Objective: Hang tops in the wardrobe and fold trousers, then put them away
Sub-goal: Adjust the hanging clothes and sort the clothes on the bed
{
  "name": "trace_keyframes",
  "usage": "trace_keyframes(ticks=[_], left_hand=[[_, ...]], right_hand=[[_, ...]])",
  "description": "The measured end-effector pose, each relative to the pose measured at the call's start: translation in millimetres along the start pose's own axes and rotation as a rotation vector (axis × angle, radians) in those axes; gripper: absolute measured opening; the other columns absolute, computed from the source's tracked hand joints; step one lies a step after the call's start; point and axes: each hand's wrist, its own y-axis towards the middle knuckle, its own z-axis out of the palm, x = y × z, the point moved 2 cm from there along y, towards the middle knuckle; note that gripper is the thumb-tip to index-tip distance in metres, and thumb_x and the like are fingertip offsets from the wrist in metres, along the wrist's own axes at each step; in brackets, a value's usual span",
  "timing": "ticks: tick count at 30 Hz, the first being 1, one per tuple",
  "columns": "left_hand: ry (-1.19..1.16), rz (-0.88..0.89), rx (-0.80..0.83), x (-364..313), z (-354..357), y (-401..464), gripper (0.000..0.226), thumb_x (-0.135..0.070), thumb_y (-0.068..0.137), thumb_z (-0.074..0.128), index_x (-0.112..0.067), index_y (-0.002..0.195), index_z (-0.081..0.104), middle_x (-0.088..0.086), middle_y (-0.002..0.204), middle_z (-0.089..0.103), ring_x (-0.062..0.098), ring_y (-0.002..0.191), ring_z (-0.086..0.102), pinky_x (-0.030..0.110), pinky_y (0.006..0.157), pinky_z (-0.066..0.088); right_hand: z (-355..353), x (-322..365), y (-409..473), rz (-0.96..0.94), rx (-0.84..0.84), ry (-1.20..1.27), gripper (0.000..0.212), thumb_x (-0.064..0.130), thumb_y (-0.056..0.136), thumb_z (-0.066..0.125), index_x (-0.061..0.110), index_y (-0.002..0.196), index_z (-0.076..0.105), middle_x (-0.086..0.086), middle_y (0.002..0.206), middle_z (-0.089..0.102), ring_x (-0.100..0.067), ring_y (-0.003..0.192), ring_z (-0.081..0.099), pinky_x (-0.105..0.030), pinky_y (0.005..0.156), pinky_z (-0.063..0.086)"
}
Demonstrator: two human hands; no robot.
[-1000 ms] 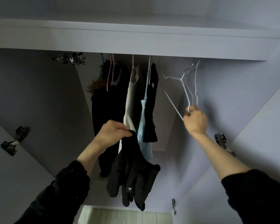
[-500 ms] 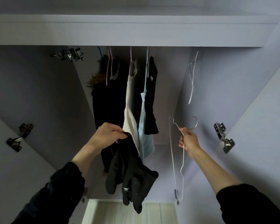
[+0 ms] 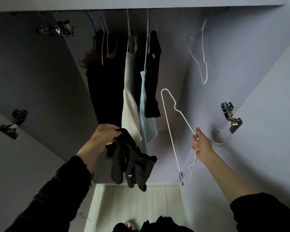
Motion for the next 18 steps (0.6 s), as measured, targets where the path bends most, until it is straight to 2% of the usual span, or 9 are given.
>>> trace_keyframes(ticks=[4,8,10,12,15,18], left_hand=[[0.004,0.016,-0.042,2,2,-1,0.010,-0.009,0.087,0.063,-0.013,0.096,0.066,0.000,0.064,0.052,0.011,0.053,0.044,0.019,0.045,0.034],[-0.002,0.019,-0.057,0,3,1,0.010,-0.012,0.085,0.066,-0.015,0.094,0.067,-0.003,0.063,0.050,0.007,0.054,0.044,0.016,0.046,0.033],[0.007,0.011,-0.056,-1,5,1,0.010,-0.013,0.084,0.067,-0.015,0.094,0.068,-0.003,0.064,0.050,0.008,0.056,0.045,0.017,0.049,0.033],[0.007,0.003,-0.049,-1,7,1,0.010,-0.013,0.083,0.068,-0.015,0.093,0.068,-0.002,0.064,0.051,0.009,0.057,0.045,0.020,0.048,0.034],[0.008,-0.008,-0.034,1,9,-1,0.008,-0.016,0.083,0.068,-0.014,0.091,0.067,0.001,0.068,0.052,0.012,0.059,0.046,0.023,0.050,0.033],[-0.031,0.004,-0.018,-3,9,-5,0.005,-0.015,0.082,0.068,-0.012,0.084,0.064,-0.003,0.053,0.049,0.009,0.048,0.044,0.023,0.052,0.033]], right_hand=[[-5,-8,-6,0.011,0.052,0.227,0.047,0.032,0.094,0.056,0.018,0.054,0.034,0.008,0.034,0.030,-0.006,0.026,0.019,-0.021,0.042,0.015],[10,-7,-24,0.022,0.237,0.378,0.070,0.032,0.099,0.045,0.019,0.030,0.043,0.007,0.030,0.020,-0.007,0.027,0.016,-0.019,0.037,0.018],[26,2,-35,0.008,0.321,0.436,0.071,0.032,0.100,0.041,0.020,0.030,0.041,0.007,0.032,0.018,-0.010,0.033,0.010,-0.022,0.042,0.017],[42,17,-47,-0.001,0.405,0.503,0.071,0.034,0.100,0.039,0.023,0.031,0.031,0.006,0.032,0.017,-0.015,0.044,0.005,-0.024,0.046,0.016],[65,31,-60,0.026,0.508,0.599,0.071,0.037,0.099,0.038,0.020,0.032,0.024,0.005,0.031,0.016,-0.016,0.046,0.005,-0.023,0.042,0.019],[81,26,-69,0.064,0.545,0.597,0.070,0.038,0.098,0.041,0.020,0.032,0.025,0.005,0.032,0.017,-0.015,0.043,0.007,-0.022,0.041,0.021]])
